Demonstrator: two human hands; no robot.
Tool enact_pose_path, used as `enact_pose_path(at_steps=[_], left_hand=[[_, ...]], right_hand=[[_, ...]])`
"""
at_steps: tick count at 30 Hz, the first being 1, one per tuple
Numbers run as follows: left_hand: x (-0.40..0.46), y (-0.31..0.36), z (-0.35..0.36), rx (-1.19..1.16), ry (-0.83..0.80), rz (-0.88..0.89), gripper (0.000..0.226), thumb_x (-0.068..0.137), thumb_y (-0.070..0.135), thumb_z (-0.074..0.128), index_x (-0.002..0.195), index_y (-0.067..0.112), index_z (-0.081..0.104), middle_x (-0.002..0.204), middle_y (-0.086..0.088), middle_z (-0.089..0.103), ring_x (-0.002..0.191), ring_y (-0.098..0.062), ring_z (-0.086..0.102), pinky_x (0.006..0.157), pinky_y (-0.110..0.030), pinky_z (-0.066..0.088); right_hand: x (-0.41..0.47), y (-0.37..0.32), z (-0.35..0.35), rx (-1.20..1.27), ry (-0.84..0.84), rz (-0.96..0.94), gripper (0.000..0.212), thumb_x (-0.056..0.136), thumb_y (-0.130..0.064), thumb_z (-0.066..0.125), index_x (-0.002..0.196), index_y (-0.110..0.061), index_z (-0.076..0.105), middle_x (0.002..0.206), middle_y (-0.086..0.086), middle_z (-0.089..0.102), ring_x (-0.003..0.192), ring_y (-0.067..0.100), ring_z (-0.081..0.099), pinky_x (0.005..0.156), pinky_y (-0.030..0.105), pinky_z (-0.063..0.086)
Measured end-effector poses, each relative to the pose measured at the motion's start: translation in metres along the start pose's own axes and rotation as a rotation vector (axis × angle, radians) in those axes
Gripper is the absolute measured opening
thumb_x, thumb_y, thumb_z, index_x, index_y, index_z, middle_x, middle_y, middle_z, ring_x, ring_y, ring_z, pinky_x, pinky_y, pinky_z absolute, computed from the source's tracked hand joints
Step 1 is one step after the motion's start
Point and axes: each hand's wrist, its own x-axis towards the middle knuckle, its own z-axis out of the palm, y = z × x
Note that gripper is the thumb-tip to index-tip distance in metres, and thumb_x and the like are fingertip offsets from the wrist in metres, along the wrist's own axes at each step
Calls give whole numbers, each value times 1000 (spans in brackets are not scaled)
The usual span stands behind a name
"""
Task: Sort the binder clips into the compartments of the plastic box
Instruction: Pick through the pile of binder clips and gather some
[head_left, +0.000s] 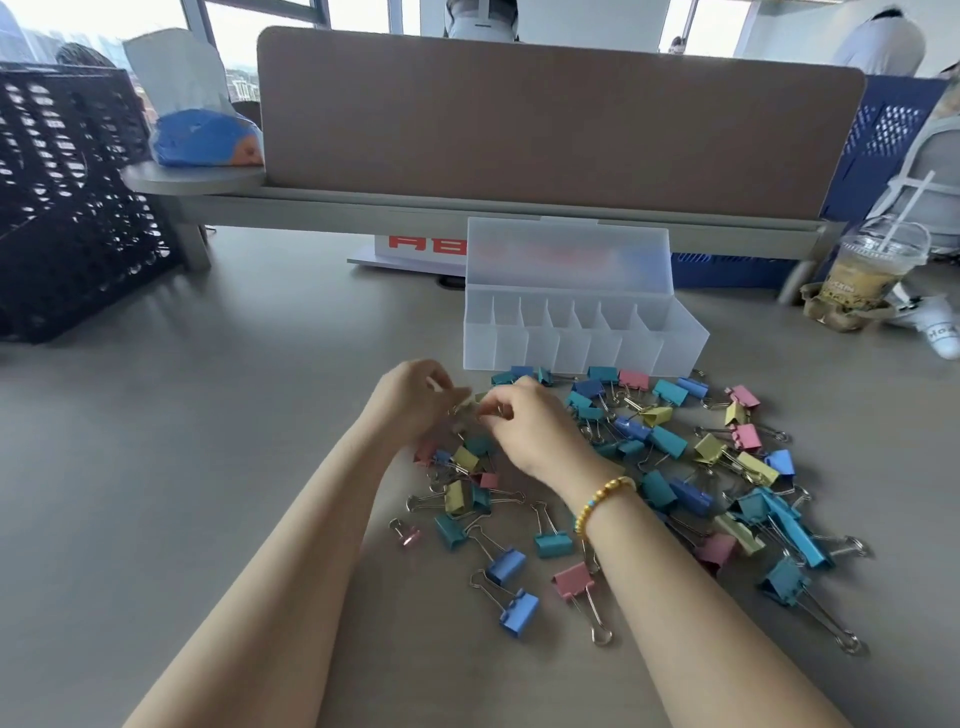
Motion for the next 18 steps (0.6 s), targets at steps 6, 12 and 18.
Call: enact_pose_path(at_steps=[6, 12, 18], left_hand=[[2, 0, 3, 172, -22, -39, 39, 76, 45, 71, 89, 14, 52, 85, -3, 58, 71, -19, 49, 52, -23, 33], [8, -6, -8, 173, -158, -67, 34, 86, 32, 64, 113, 13, 56, 109, -10, 58, 87, -22, 54, 60, -24, 38], [7, 0, -8, 200, -134, 10, 45, 85, 38, 64, 124, 20, 53, 110, -8, 56, 88, -21, 52, 76, -26, 41]], right_hand=[[5, -10, 11, -126, -21, 19, 32, 89, -37, 59, 114, -17, 62, 118, 7, 51, 111, 25, 49, 92, 35, 43], [4, 3, -13, -189, -184, 117, 39, 88, -31, 62, 123, -18, 52, 135, 4, 48, 123, 22, 47, 105, 37, 40], [-3, -4, -12, -266, -144, 80, 42, 88, -43, 58, 120, -16, 53, 127, 3, 54, 116, 23, 51, 97, 35, 42]])
